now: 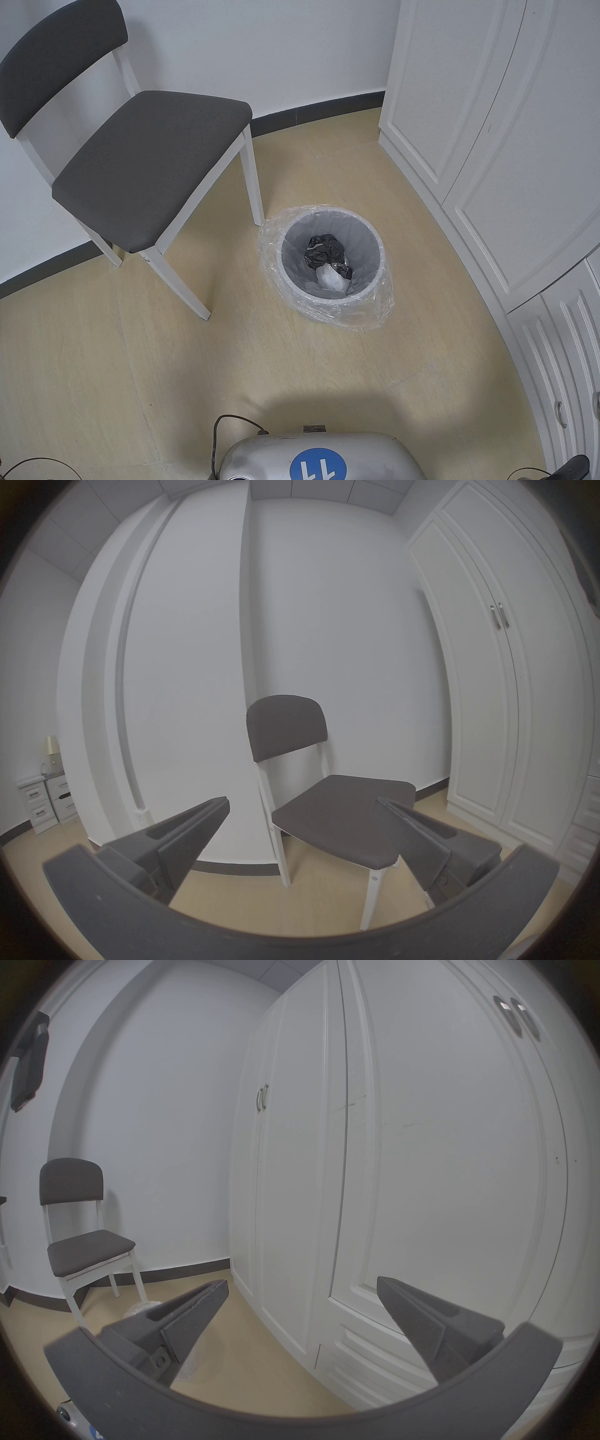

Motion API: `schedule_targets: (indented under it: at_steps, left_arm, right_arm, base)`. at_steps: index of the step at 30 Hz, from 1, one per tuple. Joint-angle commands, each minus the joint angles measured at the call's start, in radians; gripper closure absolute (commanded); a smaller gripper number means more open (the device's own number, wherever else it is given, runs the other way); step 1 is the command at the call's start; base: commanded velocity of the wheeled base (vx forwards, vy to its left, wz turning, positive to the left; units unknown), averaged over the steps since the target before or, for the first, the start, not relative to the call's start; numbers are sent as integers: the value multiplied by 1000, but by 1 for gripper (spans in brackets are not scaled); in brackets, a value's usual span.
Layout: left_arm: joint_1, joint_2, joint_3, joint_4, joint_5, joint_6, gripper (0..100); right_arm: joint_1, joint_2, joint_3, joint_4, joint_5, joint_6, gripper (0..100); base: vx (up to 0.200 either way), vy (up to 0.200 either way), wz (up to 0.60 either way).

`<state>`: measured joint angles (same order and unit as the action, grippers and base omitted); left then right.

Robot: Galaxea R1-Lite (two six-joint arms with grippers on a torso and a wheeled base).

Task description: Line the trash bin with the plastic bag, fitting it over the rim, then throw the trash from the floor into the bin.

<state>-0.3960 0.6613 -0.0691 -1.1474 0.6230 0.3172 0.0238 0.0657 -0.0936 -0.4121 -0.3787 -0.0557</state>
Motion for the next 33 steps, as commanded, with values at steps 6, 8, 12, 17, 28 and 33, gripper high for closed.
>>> schedule_targets:
  at_steps: [6,8,12,17,28,33]
  left_arm:
    - [75,-166,-84,127,-2,2,0]
    - [105,-190,-112,163,-17,3,0]
    - [170,-275,-144,245,-74,26,0]
    - [250,-437,-158,408,-118,33,0]
    - [335,-571,-161,502,-117,-37,0]
    - [368,-603,-164,514,-115,-41,0]
  right_arm:
    - [-22,-66,-94,-7,-12,-10,0]
    - [-22,-66,-135,-11,-12,-12,0]
    - [-22,-66,-158,-17,-22,-12,0]
    - [-22,-66,-126,-155,-40,-24,0]
    - [-22,-66,-109,-327,-42,-88,0]
    - [-22,-66,-109,-341,-43,-88,0]
  base:
    - [0,0,0]
    - [0,0,0]
    - [0,0,0]
    - [0,0,0]
    - [0,0,0]
    - [0,0,0]
